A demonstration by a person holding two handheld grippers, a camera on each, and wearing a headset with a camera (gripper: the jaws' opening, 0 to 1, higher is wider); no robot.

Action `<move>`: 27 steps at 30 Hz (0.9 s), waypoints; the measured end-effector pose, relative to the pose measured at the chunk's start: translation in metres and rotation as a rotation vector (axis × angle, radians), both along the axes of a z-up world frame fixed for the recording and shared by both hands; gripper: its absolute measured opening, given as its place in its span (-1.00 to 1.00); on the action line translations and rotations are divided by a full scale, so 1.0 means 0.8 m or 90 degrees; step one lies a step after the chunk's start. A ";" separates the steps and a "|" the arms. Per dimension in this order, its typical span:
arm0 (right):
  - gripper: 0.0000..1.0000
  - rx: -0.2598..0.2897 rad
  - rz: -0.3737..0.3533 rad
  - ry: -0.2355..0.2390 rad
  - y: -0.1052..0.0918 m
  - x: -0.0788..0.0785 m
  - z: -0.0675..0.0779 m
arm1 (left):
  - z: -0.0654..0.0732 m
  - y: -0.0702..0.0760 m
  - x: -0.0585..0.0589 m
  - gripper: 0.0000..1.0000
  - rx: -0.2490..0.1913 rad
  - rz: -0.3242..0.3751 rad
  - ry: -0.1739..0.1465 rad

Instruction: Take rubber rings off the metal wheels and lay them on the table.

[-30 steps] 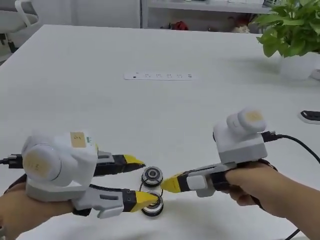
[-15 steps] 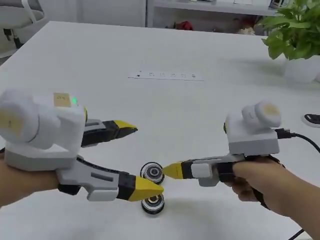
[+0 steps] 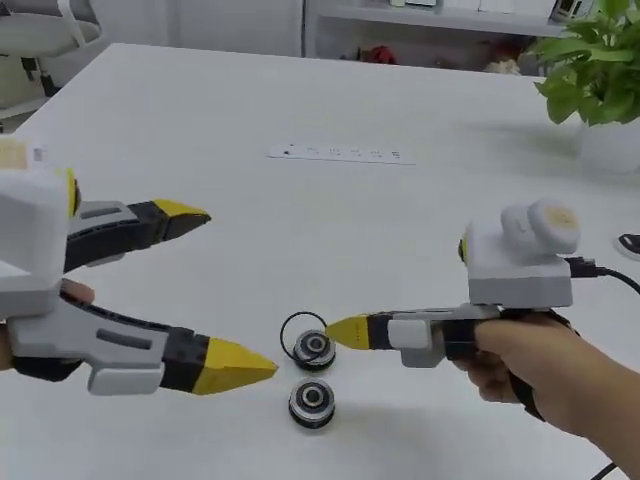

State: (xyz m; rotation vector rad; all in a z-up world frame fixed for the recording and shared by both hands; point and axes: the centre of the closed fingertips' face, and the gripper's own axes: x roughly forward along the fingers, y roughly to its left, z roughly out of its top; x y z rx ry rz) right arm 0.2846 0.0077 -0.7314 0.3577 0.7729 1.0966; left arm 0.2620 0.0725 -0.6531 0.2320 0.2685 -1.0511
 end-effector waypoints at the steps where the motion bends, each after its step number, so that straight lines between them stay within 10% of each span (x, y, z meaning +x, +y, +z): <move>1: -1.00 0.000 0.000 0.000 0.001 -0.001 0.000 | 0.001 0.003 -0.002 0.93 -0.002 0.003 -0.001; 27: -1.00 -0.009 0.064 0.006 0.035 -0.035 -0.011 | -0.070 0.051 -0.034 1.00 0.032 0.082 0.059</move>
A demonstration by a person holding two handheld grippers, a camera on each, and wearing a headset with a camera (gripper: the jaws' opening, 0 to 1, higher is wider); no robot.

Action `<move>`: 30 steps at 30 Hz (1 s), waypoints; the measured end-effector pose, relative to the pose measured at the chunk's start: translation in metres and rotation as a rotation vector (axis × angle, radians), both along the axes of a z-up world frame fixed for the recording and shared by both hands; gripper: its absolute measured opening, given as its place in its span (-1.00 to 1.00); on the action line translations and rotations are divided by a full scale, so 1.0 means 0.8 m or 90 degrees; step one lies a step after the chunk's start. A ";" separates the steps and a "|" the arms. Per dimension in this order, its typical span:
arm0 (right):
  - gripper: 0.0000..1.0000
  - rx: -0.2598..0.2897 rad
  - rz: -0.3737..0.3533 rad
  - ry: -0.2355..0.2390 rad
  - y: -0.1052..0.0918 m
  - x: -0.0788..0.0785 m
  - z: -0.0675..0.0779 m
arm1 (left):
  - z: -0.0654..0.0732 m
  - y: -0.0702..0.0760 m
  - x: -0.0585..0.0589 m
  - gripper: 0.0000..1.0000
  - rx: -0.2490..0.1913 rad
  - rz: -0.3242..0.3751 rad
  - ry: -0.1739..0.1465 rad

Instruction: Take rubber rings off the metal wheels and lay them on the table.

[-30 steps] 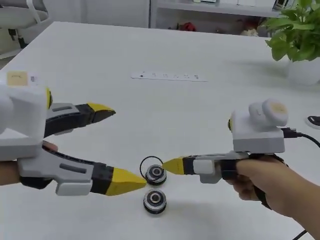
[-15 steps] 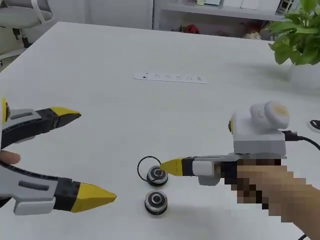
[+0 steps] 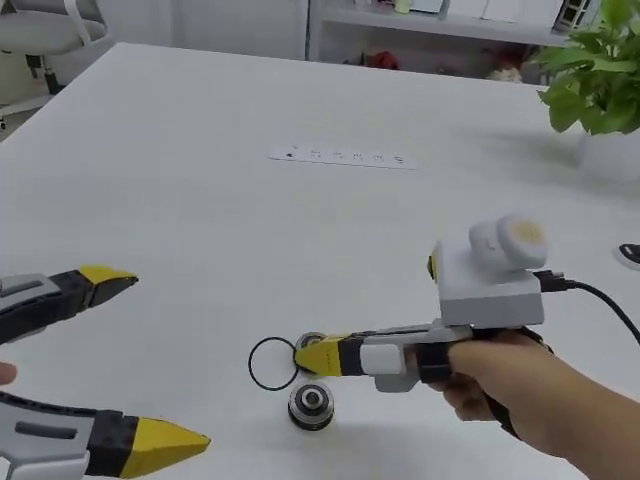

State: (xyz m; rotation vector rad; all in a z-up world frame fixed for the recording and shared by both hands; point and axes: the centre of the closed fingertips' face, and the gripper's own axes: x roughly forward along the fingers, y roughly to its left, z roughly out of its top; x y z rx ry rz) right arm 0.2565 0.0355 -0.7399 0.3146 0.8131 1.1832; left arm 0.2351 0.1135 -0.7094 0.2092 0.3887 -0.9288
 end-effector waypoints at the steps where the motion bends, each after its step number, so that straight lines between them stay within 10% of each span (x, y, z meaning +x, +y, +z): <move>1: -1.00 -0.001 0.003 0.000 0.001 -0.001 -0.001 | -0.001 0.001 -0.001 1.00 0.002 0.002 0.001; 30: -1.00 -0.067 0.019 0.007 0.025 -0.012 -0.040 | -0.028 0.007 -0.019 1.00 -0.002 0.023 0.030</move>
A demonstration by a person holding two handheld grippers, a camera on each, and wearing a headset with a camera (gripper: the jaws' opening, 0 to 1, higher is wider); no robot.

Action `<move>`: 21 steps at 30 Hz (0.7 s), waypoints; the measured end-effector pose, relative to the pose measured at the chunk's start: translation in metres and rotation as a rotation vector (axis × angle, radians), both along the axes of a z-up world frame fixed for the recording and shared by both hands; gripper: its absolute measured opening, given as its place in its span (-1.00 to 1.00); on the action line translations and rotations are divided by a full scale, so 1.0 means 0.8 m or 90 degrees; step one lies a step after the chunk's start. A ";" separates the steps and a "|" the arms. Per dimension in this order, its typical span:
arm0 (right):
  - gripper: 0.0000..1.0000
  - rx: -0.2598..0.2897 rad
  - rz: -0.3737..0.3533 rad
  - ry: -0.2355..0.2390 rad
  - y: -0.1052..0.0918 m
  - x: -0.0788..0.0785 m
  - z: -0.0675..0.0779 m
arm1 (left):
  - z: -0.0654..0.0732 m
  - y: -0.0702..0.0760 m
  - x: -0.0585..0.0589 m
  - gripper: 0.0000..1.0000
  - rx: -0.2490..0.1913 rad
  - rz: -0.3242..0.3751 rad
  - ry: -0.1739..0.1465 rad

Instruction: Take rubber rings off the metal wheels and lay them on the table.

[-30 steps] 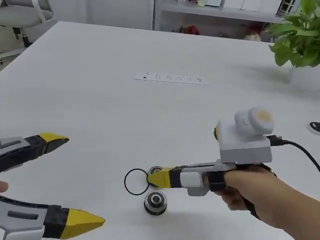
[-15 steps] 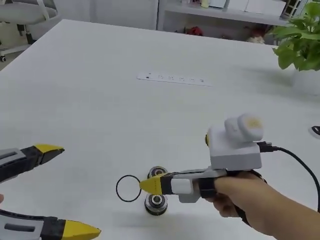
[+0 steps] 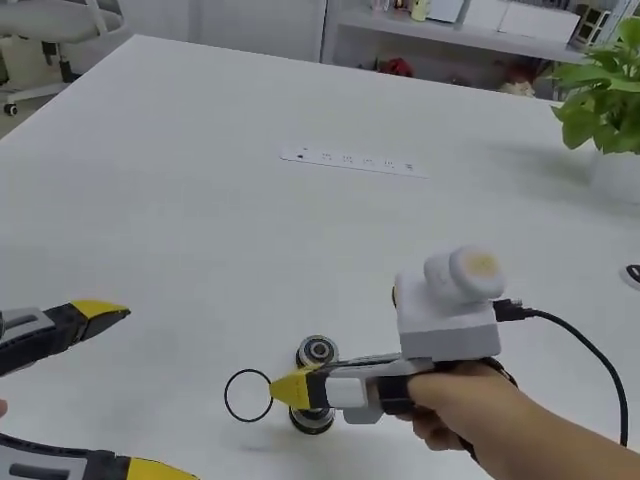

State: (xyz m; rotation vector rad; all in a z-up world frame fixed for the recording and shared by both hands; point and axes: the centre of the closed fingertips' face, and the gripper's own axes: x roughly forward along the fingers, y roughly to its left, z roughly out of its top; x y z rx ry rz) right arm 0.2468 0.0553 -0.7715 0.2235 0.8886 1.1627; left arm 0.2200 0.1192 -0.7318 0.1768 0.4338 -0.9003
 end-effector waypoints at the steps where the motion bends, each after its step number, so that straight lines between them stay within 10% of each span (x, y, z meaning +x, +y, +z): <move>1: -1.00 -0.008 -0.001 -0.006 0.000 0.001 -0.003 | 0.000 0.000 0.000 1.00 -0.001 0.001 0.000; 21: -0.98 -0.063 -0.012 -0.050 -0.008 0.012 -0.026 | 0.001 0.003 0.000 1.00 -0.005 0.012 0.001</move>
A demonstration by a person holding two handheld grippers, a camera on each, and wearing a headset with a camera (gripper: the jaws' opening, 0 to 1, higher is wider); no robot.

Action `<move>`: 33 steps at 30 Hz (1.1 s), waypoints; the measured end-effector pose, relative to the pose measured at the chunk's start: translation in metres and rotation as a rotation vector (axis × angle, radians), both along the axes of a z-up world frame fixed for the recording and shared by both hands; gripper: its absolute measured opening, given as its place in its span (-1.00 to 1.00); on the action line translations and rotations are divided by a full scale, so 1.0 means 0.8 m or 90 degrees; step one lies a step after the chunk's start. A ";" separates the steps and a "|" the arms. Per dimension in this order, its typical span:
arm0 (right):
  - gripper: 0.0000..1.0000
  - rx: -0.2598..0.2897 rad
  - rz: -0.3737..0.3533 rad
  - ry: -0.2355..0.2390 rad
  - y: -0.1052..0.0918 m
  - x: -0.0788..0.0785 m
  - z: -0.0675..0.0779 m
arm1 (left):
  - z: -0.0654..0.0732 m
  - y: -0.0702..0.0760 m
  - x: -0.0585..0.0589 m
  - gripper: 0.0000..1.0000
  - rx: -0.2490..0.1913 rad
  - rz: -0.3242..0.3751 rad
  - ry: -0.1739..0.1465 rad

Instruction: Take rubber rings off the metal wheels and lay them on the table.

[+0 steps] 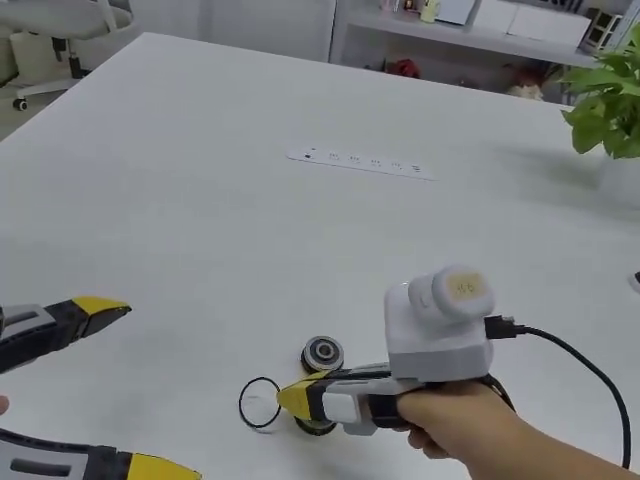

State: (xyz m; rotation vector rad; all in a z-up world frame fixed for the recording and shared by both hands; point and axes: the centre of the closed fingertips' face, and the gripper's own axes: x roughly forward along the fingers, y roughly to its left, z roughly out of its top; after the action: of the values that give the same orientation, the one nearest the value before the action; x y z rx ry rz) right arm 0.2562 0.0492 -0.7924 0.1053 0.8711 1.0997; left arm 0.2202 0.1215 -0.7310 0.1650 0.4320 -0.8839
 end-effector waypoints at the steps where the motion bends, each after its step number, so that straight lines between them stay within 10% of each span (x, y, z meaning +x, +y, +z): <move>1: -0.97 0.000 -0.001 0.002 0.000 0.001 0.000 | 0.000 0.000 0.000 1.00 0.001 0.000 0.000; 33: -0.86 0.031 -0.042 -0.036 -0.022 0.032 0.028 | 0.001 -0.003 0.005 1.00 0.013 -0.008 0.003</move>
State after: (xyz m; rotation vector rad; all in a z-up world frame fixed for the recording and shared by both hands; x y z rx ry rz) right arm 0.2818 0.0317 -0.7702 0.1413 0.7851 1.0568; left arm 0.2241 0.1190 -0.7300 0.1848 0.4457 -0.8920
